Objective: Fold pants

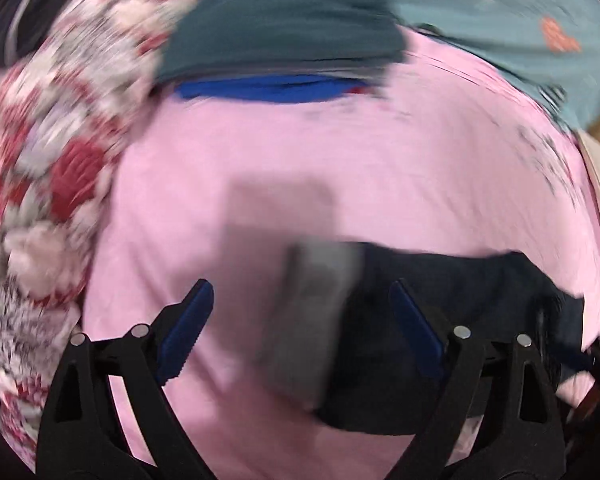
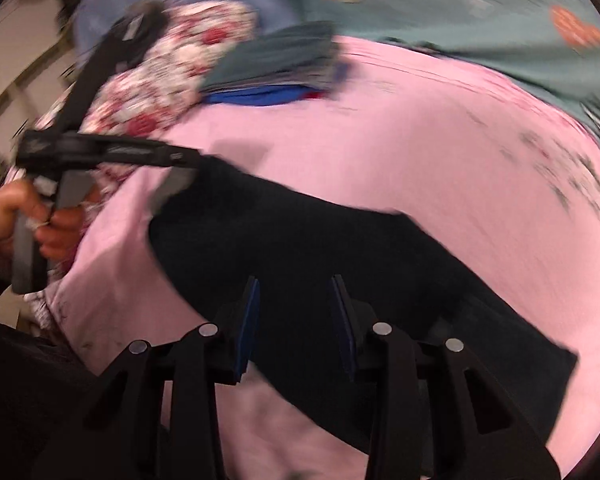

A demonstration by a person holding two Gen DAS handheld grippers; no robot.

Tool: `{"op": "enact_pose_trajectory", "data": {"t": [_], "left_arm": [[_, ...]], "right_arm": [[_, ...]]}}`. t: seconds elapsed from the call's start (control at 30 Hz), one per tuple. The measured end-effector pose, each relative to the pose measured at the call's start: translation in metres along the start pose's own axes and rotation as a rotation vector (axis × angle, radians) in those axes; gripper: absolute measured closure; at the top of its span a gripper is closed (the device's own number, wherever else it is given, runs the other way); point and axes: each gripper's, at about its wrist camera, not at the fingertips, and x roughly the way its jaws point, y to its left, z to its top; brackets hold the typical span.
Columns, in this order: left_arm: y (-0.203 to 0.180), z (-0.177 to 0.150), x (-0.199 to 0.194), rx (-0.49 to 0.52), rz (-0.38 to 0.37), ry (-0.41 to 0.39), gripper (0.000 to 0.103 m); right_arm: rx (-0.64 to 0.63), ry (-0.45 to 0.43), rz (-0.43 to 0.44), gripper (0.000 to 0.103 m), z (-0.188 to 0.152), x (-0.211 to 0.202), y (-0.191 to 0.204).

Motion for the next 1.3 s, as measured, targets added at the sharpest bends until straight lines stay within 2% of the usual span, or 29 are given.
{"op": "enact_pose_trajectory", "data": {"t": [0.07,0.13,0.33,0.47,0.6,0.8,1.2,1.3], "left_arm": [[0.036,-0.004,0.000,-0.086,-0.011,0.004,0.012],[0.057,-0.009,-0.003,-0.119,-0.019,-0.003,0.012],[0.083,-0.023,-0.006,-0.104,-0.002,-0.013,0.010],[0.091,-0.031,-0.003,-0.116,-0.024,0.004,0.009],[0.097,-0.035,0.001,-0.127,-0.034,0.019,0.009],[0.101,-0.036,0.005,-0.141,-0.050,0.024,0.009],[0.105,-0.031,0.015,-0.152,-0.060,0.055,0.009],[0.104,-0.027,0.016,-0.149,-0.066,0.059,0.009]], "right_arm": [[-0.114,0.006,0.015,0.058,0.016,0.015,0.033],[-0.219,0.021,0.022,0.058,0.026,0.032,0.067],[-0.362,0.121,-0.018,0.057,0.038,0.076,0.114],[-0.373,0.152,-0.065,0.055,0.047,0.096,0.121],[-0.338,0.219,-0.106,0.055,0.052,0.121,0.118],[-0.328,0.271,-0.109,0.053,0.050,0.138,0.115],[-0.360,0.272,-0.121,0.053,0.047,0.146,0.118],[-0.365,0.253,-0.129,0.063,0.045,0.142,0.118]]}}
